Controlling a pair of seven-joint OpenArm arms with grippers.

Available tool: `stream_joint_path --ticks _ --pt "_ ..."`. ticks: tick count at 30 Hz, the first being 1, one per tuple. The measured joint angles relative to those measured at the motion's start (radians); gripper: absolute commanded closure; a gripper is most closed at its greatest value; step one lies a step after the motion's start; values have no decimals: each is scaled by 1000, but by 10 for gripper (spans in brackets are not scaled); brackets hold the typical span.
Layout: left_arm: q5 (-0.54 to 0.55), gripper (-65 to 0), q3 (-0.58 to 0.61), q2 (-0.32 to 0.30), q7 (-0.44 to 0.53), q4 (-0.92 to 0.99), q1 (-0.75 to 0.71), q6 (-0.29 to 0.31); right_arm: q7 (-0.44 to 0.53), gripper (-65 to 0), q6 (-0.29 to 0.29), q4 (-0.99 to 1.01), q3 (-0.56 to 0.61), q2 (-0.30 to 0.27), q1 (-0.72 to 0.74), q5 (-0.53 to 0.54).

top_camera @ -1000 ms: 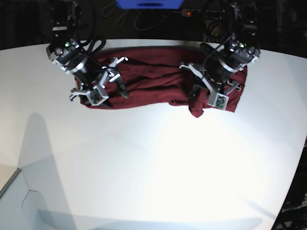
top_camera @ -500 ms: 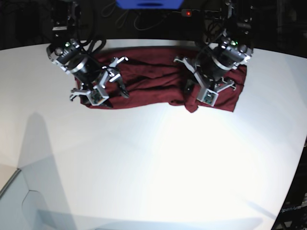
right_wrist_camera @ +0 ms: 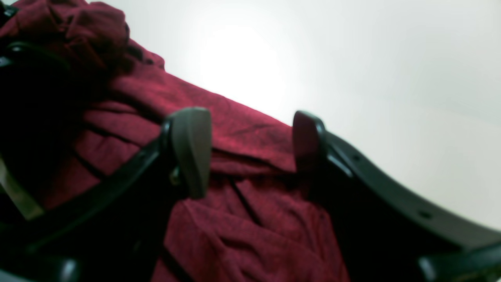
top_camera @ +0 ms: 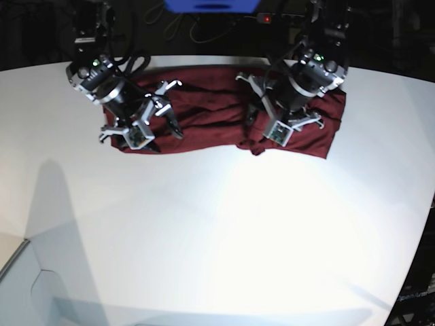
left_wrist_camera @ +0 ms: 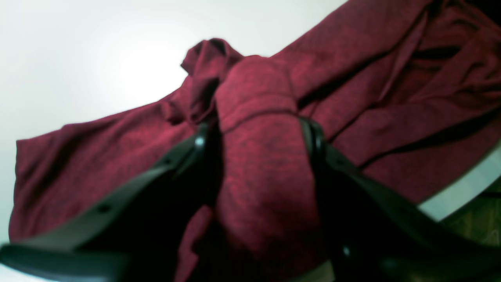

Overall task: Layout the t-shirt on the table in an organized manner, then fold the t-shirt properly
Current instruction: 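Move the left gripper to the strip's middle and press the fabric flat, then position both grippers at the two ends of the maroon strip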

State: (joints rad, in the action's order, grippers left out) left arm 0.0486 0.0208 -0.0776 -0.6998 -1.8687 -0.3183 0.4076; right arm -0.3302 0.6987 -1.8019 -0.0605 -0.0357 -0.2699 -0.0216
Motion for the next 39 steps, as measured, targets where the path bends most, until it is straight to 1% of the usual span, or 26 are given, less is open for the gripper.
stream_joint_path --ticks 2,7,13,20,22,25,26,28,31,33,34,36,39 --pt "1 -237 0 0 29 -29 -2 0 1 -336 0 0 0 0 0 0" --pt "7 -238 -6 0 165 -84 -45 0 0 -336 0 0 0 0 0 0" --pt "8 -238 -21 -2 258 -91 -88 4 0 -336 0 0 -1 0 0 0" --pt "2 -234 -179 39 230 -27 -65 0 0 -336 0 0 -2 0 0 0" --pt "8 -234 -230 46 222 -5 -58 0 0 -338 0 0 -1 0 0 0" --pt "5 -234 -292 47 178 50 -28 1 -2 -340 0 0 -5 0 6 0" --pt "5 -234 -315 46 177 70 -14 4 -2 -341 0 0 -10 2 12 0" --pt "10 -235 -385 46 177 96 14 12 1 -360 1 0 -47 16 21 1" --pt "5 -235 -500 45 180 130 71 0 -3 -426 0 0 -128 47 19 0" --pt "2 -235 -531 39 180 135 87 0 -25 -456 0 0 -151 49 17 0" --pt "5 -235 -537 39 180 135 92 0 -59 -466 0 0 -156 50 18 2" --pt "5 -235 -543 39 179 143 103 5 -144 -478 0 0 -155 49 20 -1" --pt "8 -235 -539 15 185 191 126 8 -190 -481 0 0 -181 50 20 1"
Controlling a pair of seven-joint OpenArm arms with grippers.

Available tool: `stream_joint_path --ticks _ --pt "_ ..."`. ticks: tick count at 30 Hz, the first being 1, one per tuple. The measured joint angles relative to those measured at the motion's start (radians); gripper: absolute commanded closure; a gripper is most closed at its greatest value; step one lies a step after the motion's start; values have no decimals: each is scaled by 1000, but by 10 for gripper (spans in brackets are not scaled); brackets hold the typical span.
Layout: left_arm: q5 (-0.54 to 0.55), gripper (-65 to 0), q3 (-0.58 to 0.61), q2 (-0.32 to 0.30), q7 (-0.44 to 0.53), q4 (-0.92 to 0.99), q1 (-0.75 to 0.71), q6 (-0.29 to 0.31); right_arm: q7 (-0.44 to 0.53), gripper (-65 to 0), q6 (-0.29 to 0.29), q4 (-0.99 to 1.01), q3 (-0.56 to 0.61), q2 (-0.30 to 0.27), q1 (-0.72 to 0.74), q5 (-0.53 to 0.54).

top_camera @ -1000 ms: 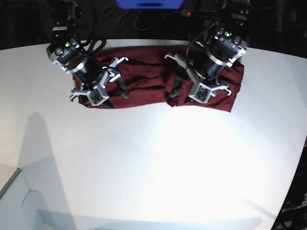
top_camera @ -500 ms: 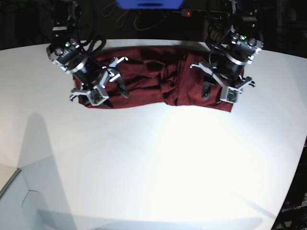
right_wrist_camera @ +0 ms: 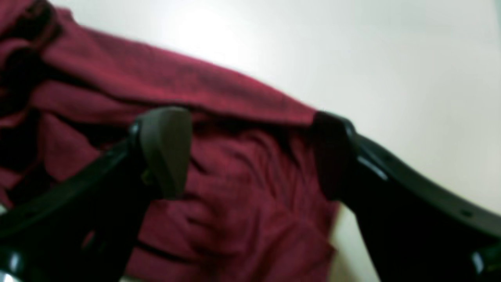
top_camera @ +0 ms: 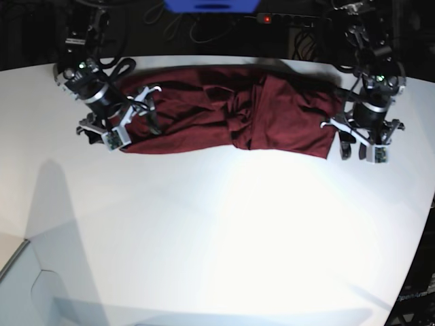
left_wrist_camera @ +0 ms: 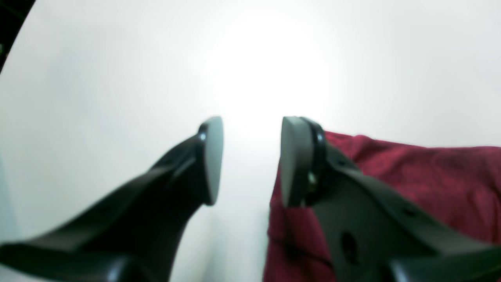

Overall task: Layout the t-shirt on the table in an organized manner, then fold the t-shirt properly
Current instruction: 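Position both grippers at the two ends of the maroon strip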

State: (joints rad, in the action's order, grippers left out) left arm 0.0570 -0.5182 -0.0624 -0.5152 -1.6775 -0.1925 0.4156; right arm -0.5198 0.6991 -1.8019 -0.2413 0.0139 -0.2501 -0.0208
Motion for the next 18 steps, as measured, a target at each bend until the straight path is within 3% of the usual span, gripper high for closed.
stream_joint_path --ticks 8,18 --pt "-1 -235 -3 -19 -3 92 10 -4 -47 -481 0 0 -133 3 -6 0" --pt "-1 -235 -2 -23 -1 101 8 -3 -119 -481 0 19 -144 8 -32 2"
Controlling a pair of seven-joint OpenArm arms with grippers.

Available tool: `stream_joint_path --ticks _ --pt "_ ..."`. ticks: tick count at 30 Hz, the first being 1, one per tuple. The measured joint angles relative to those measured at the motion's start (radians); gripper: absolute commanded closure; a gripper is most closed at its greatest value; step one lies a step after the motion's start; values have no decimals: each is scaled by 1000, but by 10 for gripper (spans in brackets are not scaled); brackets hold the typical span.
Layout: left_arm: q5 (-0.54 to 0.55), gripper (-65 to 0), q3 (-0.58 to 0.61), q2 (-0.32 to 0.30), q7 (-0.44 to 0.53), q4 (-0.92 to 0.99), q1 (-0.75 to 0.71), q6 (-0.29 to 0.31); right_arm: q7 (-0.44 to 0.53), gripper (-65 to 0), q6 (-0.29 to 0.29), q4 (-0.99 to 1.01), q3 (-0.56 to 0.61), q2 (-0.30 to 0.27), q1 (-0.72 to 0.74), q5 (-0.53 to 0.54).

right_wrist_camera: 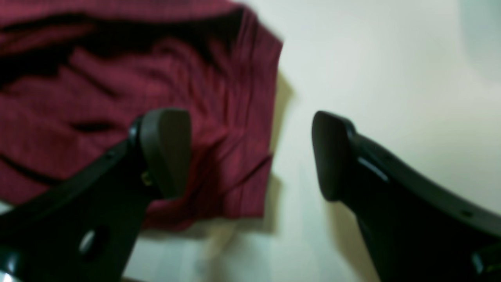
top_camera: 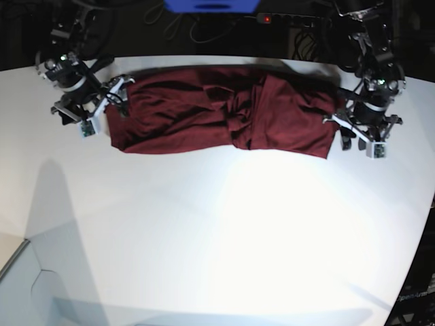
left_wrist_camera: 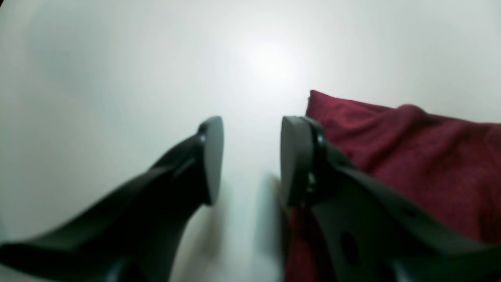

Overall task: Layout the t-shirt on the table in an organized manner, then fold the t-shirt properly
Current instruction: 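Position both grippers at the two ends of the maroon strip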

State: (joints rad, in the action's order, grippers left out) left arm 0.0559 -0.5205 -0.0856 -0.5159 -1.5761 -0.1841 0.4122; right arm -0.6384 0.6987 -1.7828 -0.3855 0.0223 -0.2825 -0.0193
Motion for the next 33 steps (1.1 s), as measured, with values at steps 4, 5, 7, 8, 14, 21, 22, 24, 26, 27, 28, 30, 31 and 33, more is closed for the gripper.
stream_joint_path --ticks 4,5,7,8,14,21,22,24,26,27,28,30,31,33 --pt "0 -235 -2 0 -3 0 -5 0 31 -481 -2 106 1 14 17 7" --pt "0 -235 -1 0 -1 0 -8 0 35 -481 0 119 1 13 22 22" --pt "1 -235 -2 -1 12 -9 -28 0 41 -481 0 140 0 11 40 21" --pt "0 -235 -2 -1 11 -10 -39 0 40 -479 0 146 0 11 44 20" --pt "0 -235 -2 -1 13 -8 -48 0 45 -462 0 148 0 11 46 21" --pt "0 -235 -2 -1 3 -10 -75 0 44 -233 -1 148 5 14 47 20" --pt "0 -235 -2 0 3 -16 -76 0 42 -185 -1 148 9 20 47 21" --pt "0 -235 -2 0 4 -28 -78 0 41 -79 -1 149 10 31 47 22" --pt "0 -235 -2 0 3 -34 -79 0 40 0 0 151 13 40 47 28" --pt "0 -235 -5 0 3 -35 -79 0 40 0 -1 151 13 46 47 27" --pt "2 -235 -17 2 3 -35 -78 3 41 0 0 151 13 48 47 28" --pt "0 -235 -52 5 -3 -36 -76 3 41 0 -1 149 13 58 47 27" --pt "-1 -235 -61 4 -4 -36 -76 2 41 0 0 148 13 58 47 28" --pt "0 -235 -67 2 -4 -36 -76 1 24 0 0 137 13 63 55 24"
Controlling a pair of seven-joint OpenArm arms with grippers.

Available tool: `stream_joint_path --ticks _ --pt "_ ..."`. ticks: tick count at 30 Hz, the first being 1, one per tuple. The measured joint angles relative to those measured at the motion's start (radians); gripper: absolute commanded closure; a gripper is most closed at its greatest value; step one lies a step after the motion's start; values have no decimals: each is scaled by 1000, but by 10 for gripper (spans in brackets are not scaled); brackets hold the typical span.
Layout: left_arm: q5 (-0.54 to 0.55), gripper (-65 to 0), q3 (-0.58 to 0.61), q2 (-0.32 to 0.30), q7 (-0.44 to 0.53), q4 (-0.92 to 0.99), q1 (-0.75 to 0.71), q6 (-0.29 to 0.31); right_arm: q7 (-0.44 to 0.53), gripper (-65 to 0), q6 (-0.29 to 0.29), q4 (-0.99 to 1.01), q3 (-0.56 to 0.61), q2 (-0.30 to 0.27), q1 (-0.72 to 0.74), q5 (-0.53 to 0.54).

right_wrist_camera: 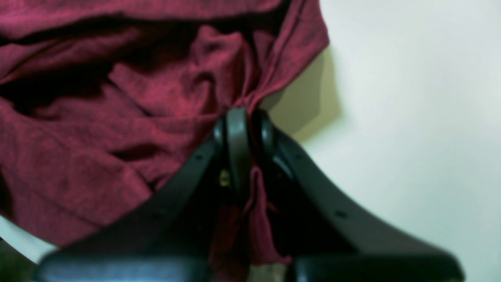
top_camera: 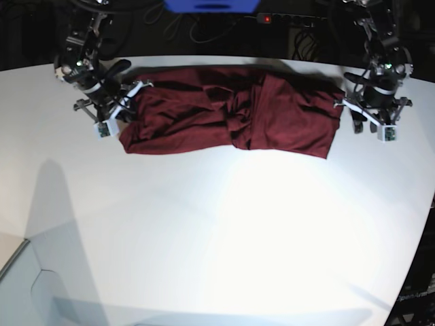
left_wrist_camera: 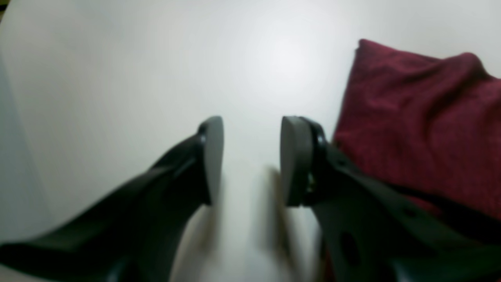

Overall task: Layout the t-shirt on the table in an organized manner, then fold the t-shirt properly
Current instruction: 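Position both grippers at the two ends of the maroon strip, then grasp the strip end with the right gripper and carry it over the other half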

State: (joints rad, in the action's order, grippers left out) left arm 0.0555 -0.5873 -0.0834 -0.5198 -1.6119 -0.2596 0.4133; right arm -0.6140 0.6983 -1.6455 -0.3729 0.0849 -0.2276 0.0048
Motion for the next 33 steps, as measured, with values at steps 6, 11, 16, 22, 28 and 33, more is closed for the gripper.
stream_joint_path --ticks 6,11,16,22,28,33 --pt "1 -235 2 -2 5 -1 -20 1 -35 0 0 -142 1 32 16 -27" --pt "0 -235 2 -3 0 -35 -63 2 -30 0 0 -259 112 29 12 -23" --pt "3 -235 -3 -4 3 -85 -79 1 -38 0 0 -333 249 29 -40 -27" --pt "0 -235 -106 -1 0 -113 -89 2 -30 0 0 -344 442 26 -39 -27" --pt "0 -235 -179 -2 1 -113 -104 1 -39 0 0 -341 674 23 27 -31" --pt "0 -235 -188 5 -4 -116 -136 2 -39 0 1 -291 868 18 120 -24"
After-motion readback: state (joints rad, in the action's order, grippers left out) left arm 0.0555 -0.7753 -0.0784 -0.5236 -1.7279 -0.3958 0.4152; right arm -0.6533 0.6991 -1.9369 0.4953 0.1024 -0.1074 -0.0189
